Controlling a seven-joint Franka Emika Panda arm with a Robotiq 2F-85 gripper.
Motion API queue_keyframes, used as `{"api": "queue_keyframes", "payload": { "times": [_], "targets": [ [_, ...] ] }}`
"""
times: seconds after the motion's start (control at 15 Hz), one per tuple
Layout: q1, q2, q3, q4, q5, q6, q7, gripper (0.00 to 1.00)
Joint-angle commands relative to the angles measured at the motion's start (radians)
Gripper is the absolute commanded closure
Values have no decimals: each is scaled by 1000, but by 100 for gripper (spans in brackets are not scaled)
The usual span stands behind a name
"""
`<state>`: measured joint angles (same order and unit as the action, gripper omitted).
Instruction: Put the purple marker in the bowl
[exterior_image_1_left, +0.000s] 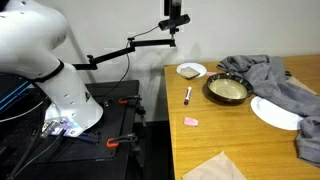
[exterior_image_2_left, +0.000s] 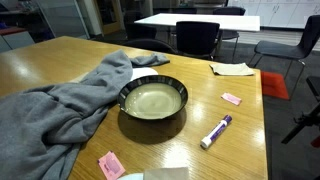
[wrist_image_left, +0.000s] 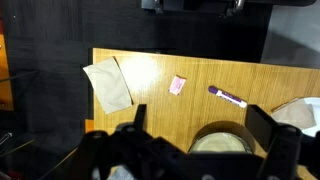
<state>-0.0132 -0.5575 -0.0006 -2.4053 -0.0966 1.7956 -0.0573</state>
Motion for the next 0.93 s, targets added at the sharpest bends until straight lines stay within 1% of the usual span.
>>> {"api": "queue_keyframes", "payload": {
  "times": [0.0,0.47,0.67,0.87],
  "targets": [
    [5,1,-4,2,-2,-3,2,0],
    [5,1,-4,2,-2,-3,2,0],
    [24,6,0,-15,-17,45,-42,0],
    [59,14,-6,-34,-22,107,-148,0]
  ]
}}
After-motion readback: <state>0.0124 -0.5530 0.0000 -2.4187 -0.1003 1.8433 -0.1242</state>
